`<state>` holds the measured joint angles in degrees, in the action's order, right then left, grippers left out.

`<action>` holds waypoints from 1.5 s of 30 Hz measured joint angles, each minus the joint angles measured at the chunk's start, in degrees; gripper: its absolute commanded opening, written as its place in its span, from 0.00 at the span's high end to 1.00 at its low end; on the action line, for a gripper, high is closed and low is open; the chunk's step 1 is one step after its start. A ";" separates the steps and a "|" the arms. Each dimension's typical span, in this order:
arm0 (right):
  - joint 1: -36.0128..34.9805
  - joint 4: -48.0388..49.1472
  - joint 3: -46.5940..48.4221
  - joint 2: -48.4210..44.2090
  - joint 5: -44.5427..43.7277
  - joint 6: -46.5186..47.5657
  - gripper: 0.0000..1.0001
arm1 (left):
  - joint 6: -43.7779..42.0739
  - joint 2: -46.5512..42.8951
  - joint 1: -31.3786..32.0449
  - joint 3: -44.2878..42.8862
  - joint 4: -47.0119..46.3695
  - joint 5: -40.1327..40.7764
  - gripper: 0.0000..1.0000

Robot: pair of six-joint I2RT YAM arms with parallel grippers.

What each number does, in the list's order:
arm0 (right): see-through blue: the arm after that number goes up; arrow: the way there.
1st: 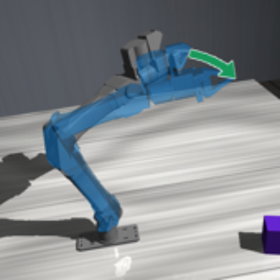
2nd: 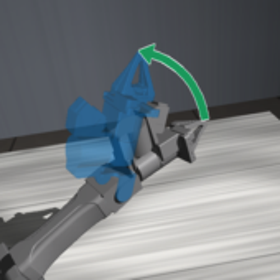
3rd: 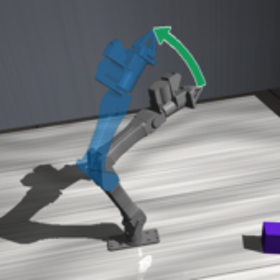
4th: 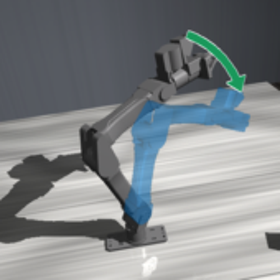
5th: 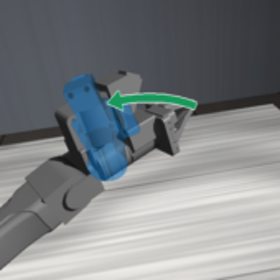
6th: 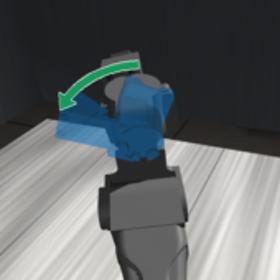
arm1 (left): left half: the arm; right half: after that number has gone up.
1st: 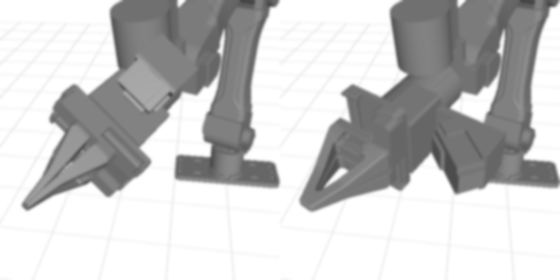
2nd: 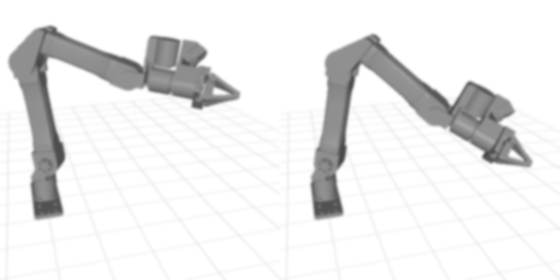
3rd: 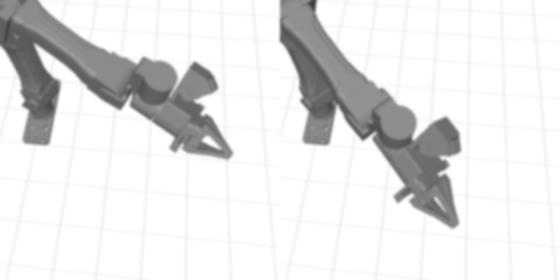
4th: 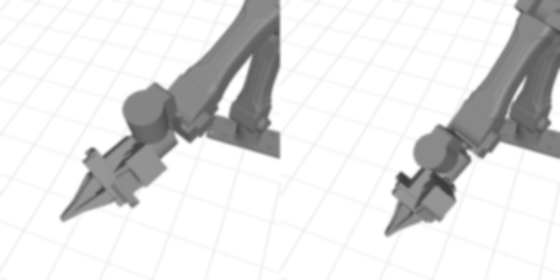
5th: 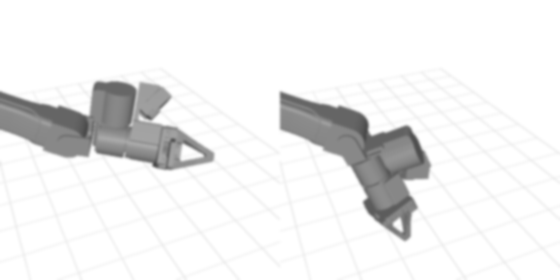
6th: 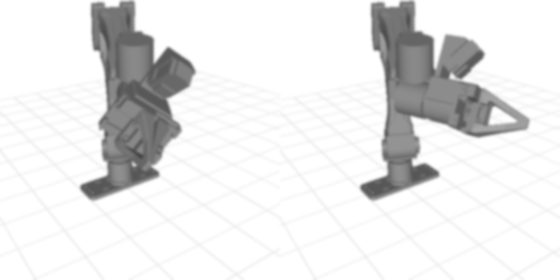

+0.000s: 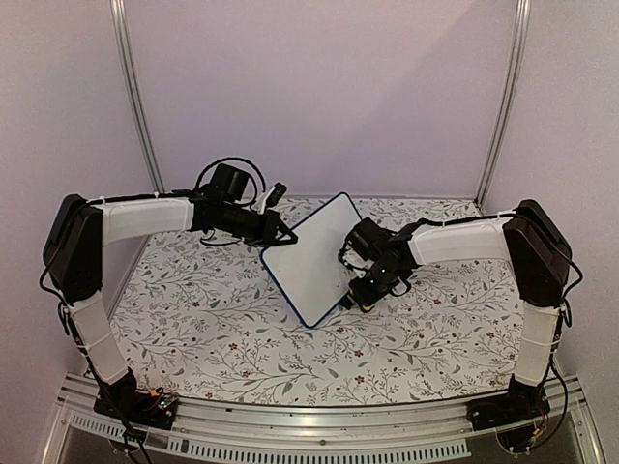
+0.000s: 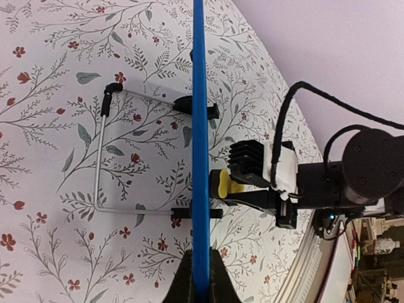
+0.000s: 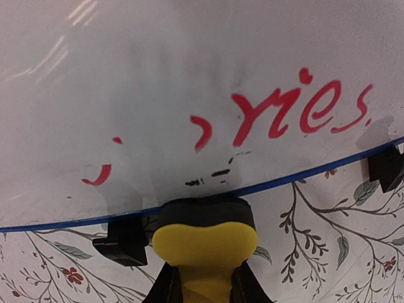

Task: Erase the whiteboard
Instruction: Erase the whiteboard at the center of the board.

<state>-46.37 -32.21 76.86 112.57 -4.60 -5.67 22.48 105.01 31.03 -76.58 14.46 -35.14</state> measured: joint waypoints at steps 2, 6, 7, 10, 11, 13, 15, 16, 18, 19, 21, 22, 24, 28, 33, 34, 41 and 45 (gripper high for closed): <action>0.00 -0.39 -1.70 -0.02 0.26 -0.28 0.80 | -0.04 0.00 0.00 0.00 -0.02 0.00 1.00; 0.00 -0.11 -2.19 -0.24 0.35 -0.59 0.80 | -0.55 0.00 0.13 0.00 -0.02 -0.17 1.00; 0.00 -0.15 -2.14 -0.24 0.33 -0.59 0.80 | -0.59 0.00 0.13 0.00 -0.02 -0.20 1.00; 0.00 -1.33 -1.07 -0.24 0.04 -0.59 0.80 | -0.68 0.00 0.13 0.00 -0.02 -0.17 1.00; 0.00 -1.84 -0.61 -0.26 -0.26 -0.57 0.80 | -0.72 0.00 0.13 0.00 -0.04 -0.13 1.00; 0.07 -2.75 0.87 -0.24 -1.36 -0.52 0.80 | -0.83 0.00 0.13 -0.04 -0.09 -0.13 1.00; 0.22 -2.49 3.28 -0.24 -2.32 -0.52 0.80 | -0.87 0.00 0.15 -0.04 -0.07 -0.13 1.00; 0.33 -2.29 4.31 -0.24 -2.62 -0.52 0.80 | -0.87 0.00 0.15 -0.04 -0.04 -0.13 1.00; 0.79 -1.62 5.88 -0.24 -3.28 -0.55 0.80 | -0.85 0.00 0.15 -0.07 -0.02 -0.13 1.00; 1.09 -1.31 6.27 -0.24 -3.61 -0.59 0.80 | -0.85 0.00 0.15 -0.07 -0.02 -0.13 1.00; 1.77 -0.81 6.40 -0.24 -3.80 -0.76 0.80 | -0.83 0.00 0.15 -0.09 -0.02 -0.15 1.00; 1.95 -0.81 6.38 -0.24 -3.74 -0.83 0.80 | -0.83 0.00 0.15 -0.09 -0.02 -0.15 1.00; 2.23 -0.81 6.40 -0.22 -3.28 -0.92 0.80 | -0.83 0.00 0.15 -0.09 -0.02 -0.17 1.00; 2.34 -0.70 6.40 0.00 -0.79 -0.87 0.80 | -0.74 0.00 0.15 -0.09 0.02 -0.17 1.00; 2.05 -0.72 6.40 0.00 0.15 -0.46 0.80 | -0.57 0.00 0.15 -0.09 0.04 -0.15 1.00; 2.03 -0.70 6.40 0.00 0.24 -0.39 0.80 | -0.57 0.00 0.15 -0.09 0.04 -0.15 1.00; 2.01 -0.11 6.03 0.00 0.42 -0.28 0.80 | -0.46 0.00 0.15 -0.11 0.15 -0.11 1.00; 2.01 0.66 5.53 -0.02 0.42 -0.31 0.80 | -0.15 0.02 0.15 -0.20 0.33 0.04 1.00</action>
<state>-44.36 -31.55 82.39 112.55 -4.19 -5.98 22.33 105.03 31.18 -76.77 14.79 -35.09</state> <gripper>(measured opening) 0.202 0.028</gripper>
